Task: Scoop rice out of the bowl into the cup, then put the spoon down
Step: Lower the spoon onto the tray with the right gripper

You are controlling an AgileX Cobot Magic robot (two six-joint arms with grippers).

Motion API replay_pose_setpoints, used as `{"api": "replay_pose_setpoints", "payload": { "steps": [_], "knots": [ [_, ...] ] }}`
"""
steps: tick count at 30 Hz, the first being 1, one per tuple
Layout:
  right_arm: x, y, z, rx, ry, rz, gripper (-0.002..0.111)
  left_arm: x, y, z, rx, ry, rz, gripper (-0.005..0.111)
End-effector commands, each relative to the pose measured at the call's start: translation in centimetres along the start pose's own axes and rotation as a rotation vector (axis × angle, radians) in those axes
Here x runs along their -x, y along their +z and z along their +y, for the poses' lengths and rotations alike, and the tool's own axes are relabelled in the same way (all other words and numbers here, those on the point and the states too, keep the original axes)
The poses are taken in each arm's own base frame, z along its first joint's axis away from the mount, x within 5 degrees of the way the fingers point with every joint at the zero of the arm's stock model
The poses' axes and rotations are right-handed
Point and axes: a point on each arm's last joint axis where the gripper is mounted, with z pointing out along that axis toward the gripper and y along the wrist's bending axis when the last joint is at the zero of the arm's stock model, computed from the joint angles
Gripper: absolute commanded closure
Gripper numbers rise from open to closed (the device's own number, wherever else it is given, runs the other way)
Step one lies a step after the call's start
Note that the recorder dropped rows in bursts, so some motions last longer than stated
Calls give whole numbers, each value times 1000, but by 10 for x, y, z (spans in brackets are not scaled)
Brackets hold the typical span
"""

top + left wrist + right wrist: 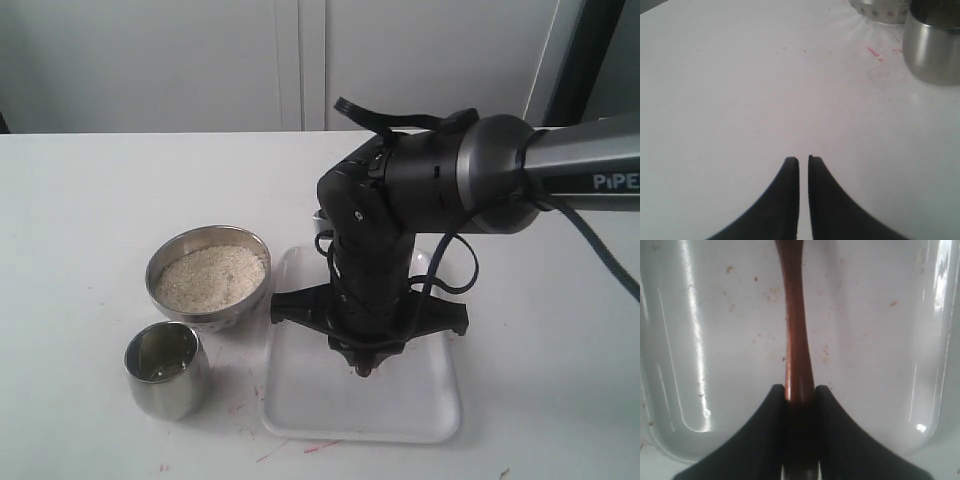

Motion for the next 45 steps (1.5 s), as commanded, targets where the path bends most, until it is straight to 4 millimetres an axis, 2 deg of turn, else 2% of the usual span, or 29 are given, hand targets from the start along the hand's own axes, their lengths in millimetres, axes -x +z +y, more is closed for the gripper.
{"api": "replay_pose_setpoints", "payload": {
  "steps": [1,20,28,37,45],
  "knots": [
    [1,2,-3,-8,-5,-9,108,-7,1,-2,-21,-10,61,92],
    [1,10,-1,-7,-5,-2,108,-7,1,-2,-21,-10,61,92],
    [-1,24,-1,-34,-7,25,108,-7,1,-2,-21,-10,61,92],
    [1,25,1,-16,-14,9,108,-7,1,-2,-21,-10,61,92],
    [0,34,2,-33,-61,27,108,-7,1,-2,-21,-10,61,92]
  ]
}}
